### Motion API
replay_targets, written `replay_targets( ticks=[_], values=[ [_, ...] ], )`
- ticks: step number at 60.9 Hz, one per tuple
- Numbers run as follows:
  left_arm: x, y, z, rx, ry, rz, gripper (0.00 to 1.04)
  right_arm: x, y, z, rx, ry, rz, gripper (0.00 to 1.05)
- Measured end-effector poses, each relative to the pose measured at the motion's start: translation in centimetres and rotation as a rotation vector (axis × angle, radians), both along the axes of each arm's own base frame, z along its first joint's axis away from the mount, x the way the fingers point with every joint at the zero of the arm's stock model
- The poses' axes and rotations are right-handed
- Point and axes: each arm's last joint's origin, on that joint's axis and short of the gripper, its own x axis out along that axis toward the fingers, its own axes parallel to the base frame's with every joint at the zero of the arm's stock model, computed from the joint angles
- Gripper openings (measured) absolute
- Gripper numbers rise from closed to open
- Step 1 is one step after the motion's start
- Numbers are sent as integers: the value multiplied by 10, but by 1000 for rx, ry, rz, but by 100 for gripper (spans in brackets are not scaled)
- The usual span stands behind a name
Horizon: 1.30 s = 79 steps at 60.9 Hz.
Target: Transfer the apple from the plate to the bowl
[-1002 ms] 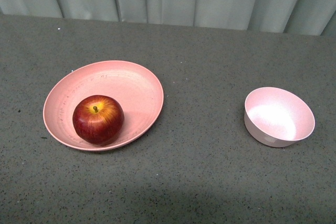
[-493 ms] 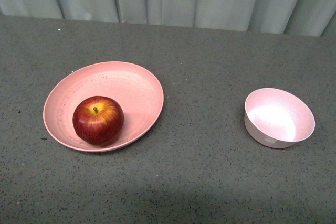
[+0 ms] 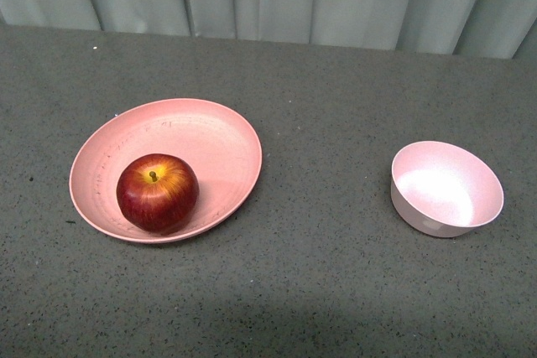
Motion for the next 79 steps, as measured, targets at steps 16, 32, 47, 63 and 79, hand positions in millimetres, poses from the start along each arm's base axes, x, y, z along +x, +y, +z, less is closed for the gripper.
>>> replay_targets(
  ticks=[16, 32, 47, 63, 79],
  values=[
    [0, 0, 0, 0, 0, 0, 98, 0, 0, 0, 0, 0, 0, 95],
    [0, 0, 0, 0, 0, 0, 98, 0, 0, 0, 0, 0, 0, 95],
    [0, 0, 0, 0, 0, 1, 98, 13, 5, -1, -65, 88, -20, 95],
    [0, 0, 0, 0, 0, 1, 98, 93, 26, 6, -129, 336, 255, 95],
    [0, 0, 0, 0, 0, 1, 98, 166, 47, -44, -218, 645, 372, 95]
  ],
)
